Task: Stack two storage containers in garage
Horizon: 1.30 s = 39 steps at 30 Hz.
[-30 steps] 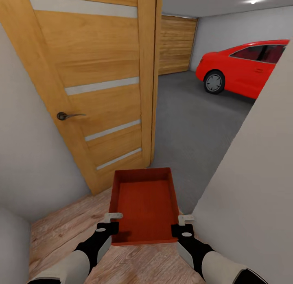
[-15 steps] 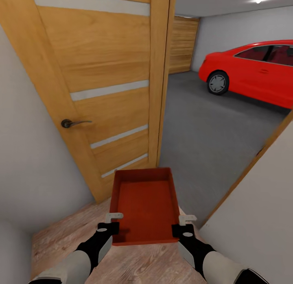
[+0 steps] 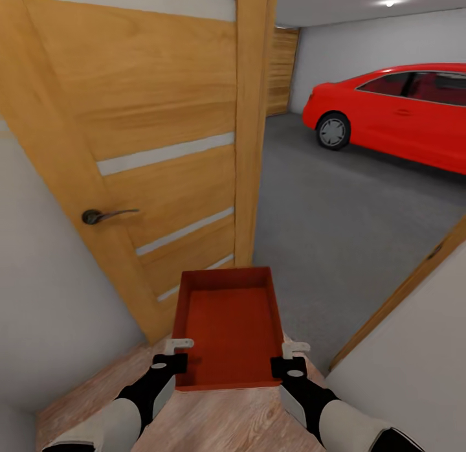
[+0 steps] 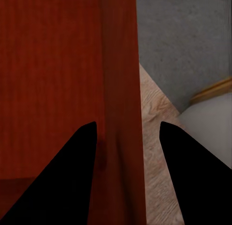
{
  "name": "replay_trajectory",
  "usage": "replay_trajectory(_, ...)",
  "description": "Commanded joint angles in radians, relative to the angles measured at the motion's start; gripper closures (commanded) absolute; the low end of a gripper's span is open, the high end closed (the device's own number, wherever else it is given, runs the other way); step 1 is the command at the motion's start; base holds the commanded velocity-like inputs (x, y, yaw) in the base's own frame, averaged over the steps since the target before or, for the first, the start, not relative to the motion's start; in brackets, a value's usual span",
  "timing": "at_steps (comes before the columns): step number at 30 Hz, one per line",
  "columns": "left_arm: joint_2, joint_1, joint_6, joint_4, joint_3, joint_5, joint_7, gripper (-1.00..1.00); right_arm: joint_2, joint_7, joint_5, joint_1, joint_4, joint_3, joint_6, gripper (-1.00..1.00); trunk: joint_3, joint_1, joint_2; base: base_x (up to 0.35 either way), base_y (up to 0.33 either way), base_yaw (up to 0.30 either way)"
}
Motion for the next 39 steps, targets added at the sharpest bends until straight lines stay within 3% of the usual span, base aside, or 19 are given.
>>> replay_trajectory(1,0.08,0.0,0.006,-0.005,0.026,0.046,-0.02,1.0,-0.045,0.05,-0.014,-0.001,-0.003,-0.038,-0.002,1.0,-0.002,0.001,-0.002,0.264,0.231,-0.284)
replay_trajectory(39,0.08,0.0,0.004,-0.006,0.026,0.045,-0.02,1.0,-0.045,0.05,-0.014,-0.001,-0.003,-0.038,-0.002,1.0,-0.002,0.001,-0.002,0.264,0.23,-0.284)
